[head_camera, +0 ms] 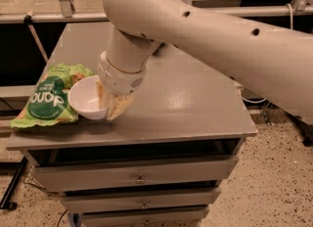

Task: Move white bowl near green rice chip bag

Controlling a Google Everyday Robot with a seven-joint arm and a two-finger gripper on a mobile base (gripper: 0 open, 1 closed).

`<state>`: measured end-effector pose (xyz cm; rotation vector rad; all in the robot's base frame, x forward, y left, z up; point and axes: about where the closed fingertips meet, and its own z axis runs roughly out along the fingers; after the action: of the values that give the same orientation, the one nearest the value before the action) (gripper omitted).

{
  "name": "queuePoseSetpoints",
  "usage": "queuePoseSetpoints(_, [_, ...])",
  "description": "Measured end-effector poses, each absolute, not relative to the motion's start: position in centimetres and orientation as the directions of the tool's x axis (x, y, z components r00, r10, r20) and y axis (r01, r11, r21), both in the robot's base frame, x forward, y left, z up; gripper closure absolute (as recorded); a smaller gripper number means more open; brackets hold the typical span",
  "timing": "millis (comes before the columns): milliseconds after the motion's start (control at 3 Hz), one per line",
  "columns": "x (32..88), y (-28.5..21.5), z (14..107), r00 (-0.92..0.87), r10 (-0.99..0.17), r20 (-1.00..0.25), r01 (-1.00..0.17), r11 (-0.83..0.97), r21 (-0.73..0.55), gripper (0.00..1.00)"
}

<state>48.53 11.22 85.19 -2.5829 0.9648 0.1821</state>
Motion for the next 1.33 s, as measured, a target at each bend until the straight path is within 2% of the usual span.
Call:
queuePoseSetpoints(333, [48.4, 11.3, 85.2, 0.758, -0.604, -0.247, -0.652, -0.696, -0.301, 0.05])
queuePoseSetpoints(667, [48.4, 11.3, 85.2, 0.759, -0.603, -0.246, -0.651, -0.697, -0.301, 0.0])
queuePoseSetpoints(1000, [48.4, 11.3, 85.2, 0.759, -0.603, -0.246, -0.651, -0.697, -0.301, 0.0])
queuePoseSetpoints(1333, [49.0, 8.8, 86.5, 0.739, -0.64, -0.21, -0.671, -0.674, -0.311, 0.0])
